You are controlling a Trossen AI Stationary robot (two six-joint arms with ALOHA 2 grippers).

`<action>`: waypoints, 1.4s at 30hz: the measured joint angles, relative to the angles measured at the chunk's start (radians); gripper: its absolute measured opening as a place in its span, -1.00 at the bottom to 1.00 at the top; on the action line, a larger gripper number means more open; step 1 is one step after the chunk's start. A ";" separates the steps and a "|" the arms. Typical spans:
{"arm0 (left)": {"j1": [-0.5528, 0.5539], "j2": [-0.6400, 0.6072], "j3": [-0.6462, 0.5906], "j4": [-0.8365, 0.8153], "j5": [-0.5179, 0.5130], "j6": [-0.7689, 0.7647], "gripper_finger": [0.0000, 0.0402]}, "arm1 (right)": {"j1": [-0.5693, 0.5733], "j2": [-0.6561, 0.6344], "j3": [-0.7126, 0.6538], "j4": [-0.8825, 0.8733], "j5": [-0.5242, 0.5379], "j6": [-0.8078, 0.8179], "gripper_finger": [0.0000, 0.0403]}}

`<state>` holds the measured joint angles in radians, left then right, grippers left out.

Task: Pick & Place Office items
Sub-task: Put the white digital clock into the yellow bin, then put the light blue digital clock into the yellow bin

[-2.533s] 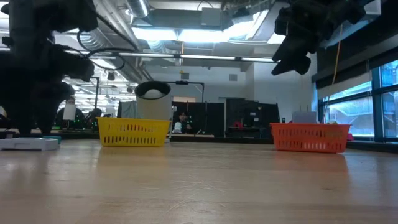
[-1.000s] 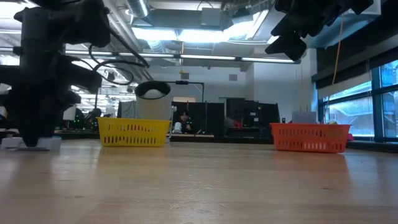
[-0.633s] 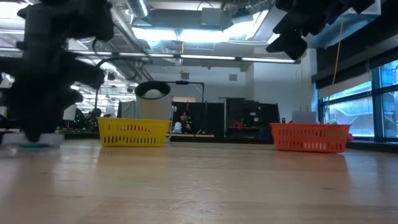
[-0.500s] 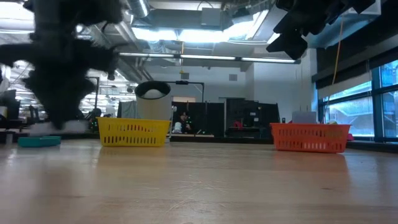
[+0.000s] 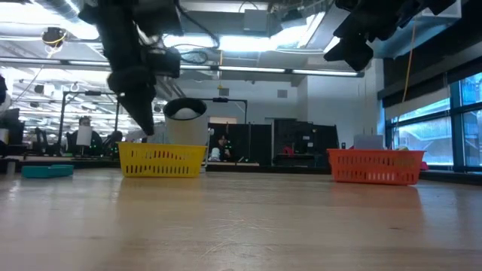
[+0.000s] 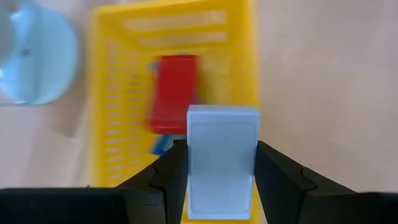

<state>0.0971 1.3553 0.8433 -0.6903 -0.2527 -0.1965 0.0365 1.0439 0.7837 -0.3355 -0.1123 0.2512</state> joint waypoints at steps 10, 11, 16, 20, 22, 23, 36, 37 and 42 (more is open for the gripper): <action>0.206 -0.046 -0.001 0.096 0.215 0.110 -0.25 | 0.033 0.000 0.000 -0.001 0.000 -0.001 0.18; 0.212 -0.046 -0.001 0.094 0.220 0.114 -0.25 | 0.033 0.000 0.000 -0.001 0.000 -0.001 0.18; 0.232 -0.046 -0.001 0.080 0.247 0.142 -0.24 | 0.033 0.000 0.000 -0.001 0.000 -0.009 0.18; 0.258 -0.046 -0.001 0.063 0.287 0.149 -0.24 | 0.033 0.000 0.000 -0.001 0.000 -0.009 0.18; 0.268 -0.043 -0.003 0.050 0.286 0.148 -0.24 | 0.033 0.000 0.000 -0.001 0.000 -0.009 0.18; 0.271 -0.041 -0.009 0.053 0.285 0.147 -0.24 | 0.033 0.000 0.000 -0.001 0.000 -0.009 0.18; 0.278 -0.024 -0.098 0.143 0.278 0.053 -0.04 | 0.033 0.000 0.000 -0.001 0.000 -0.004 0.18; 0.277 -0.024 -0.098 0.149 0.279 0.047 -0.01 | 0.033 0.000 0.000 -0.001 0.000 -0.003 0.18; 0.277 -0.024 -0.098 0.150 0.276 0.018 0.13 | 0.033 0.000 0.000 -0.001 0.000 0.002 0.18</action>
<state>0.3744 1.3312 0.7448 -0.5407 0.0237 -0.1785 0.0700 1.0443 0.7837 -0.3366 -0.1123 0.2536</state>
